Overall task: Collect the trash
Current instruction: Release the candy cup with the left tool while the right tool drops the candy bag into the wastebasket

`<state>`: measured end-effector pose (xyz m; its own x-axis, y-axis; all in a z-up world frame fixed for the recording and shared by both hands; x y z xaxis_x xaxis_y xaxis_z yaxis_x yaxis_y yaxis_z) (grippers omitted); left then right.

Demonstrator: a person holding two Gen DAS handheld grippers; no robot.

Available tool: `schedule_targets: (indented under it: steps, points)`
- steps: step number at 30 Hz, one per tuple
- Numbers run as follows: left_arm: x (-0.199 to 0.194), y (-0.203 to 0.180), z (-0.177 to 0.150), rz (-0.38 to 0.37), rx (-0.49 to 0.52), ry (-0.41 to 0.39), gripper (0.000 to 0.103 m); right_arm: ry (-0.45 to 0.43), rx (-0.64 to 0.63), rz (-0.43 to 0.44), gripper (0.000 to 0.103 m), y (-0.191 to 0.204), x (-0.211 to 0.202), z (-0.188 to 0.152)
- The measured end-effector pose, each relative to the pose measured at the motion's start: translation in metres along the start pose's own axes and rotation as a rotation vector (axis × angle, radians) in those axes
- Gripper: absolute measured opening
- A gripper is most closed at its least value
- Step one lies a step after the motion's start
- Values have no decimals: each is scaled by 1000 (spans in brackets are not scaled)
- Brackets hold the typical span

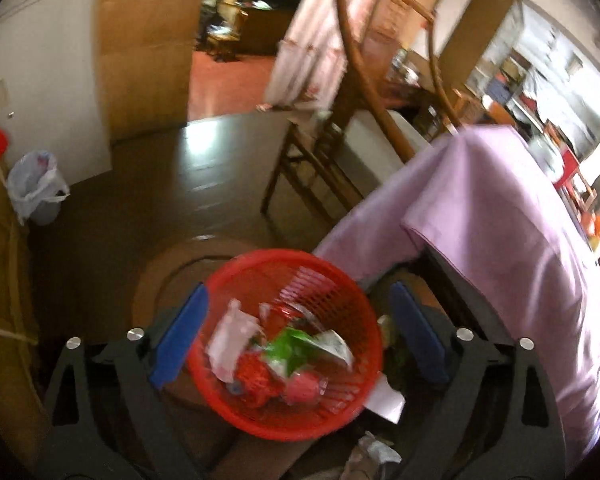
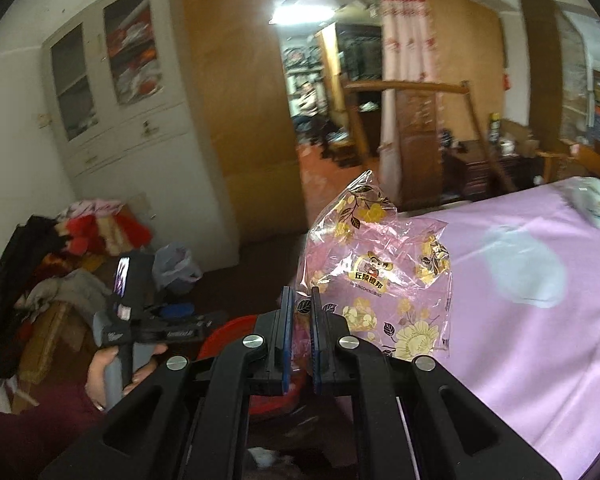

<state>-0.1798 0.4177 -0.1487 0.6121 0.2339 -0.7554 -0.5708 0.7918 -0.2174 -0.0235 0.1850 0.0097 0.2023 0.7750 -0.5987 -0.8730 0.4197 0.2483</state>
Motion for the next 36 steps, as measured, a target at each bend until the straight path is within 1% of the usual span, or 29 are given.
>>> schedule_targets:
  steps: [3,6,8,11,14,17,19,22,23,25,27,29,32,36]
  points:
    - [-10,30,1,68,-57,-34,93,48,-19,49,8,20,24,-5]
    - [-12,52,2,105,-99,-41,93,121,-39,109,8,45,56,-12]
    - [-14,70,1,126,-133,-43,93,157,-54,132,8,59,74,-17]
    - [-16,85,-2,148,-160,-49,93,223,-76,166,8,76,100,-28]
    - [-12,92,-3,166,-169,-44,93,286,-79,190,8,85,127,-41]
    - [-6,97,-6,175,-169,-24,93,335,-72,202,8,90,149,-51]
    - [-1,97,-8,186,-165,-12,93,385,-64,219,10,92,167,-57]
    - [5,98,-9,206,-158,-2,93,437,-59,224,14,92,188,-69]
    - [5,99,-9,210,-157,0,93,448,-52,223,18,91,195,-73]
    - [6,99,-10,213,-157,4,93,463,-30,224,23,87,202,-77]
    - [7,99,-10,214,-157,9,93,468,-11,230,32,83,205,-78]
    - [9,99,-10,218,-157,16,93,455,-3,228,33,81,202,-75]
    - [8,96,-8,216,-155,22,93,430,3,228,33,78,193,-70]
    - [0,85,-3,232,-122,8,93,391,1,223,34,69,174,-65]
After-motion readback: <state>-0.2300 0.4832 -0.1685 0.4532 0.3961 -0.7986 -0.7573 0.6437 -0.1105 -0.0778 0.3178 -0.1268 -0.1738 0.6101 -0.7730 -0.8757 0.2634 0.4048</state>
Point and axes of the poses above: each gripper's, at about its wrist camera, not at the fingertips, and x roughly the way its jaws point, y to its left, z to its top, the point moved 2 cm from there along x, roughly the way its jaws point, and after that the axes turned 7 degrees about x, right-handed, at the moved point
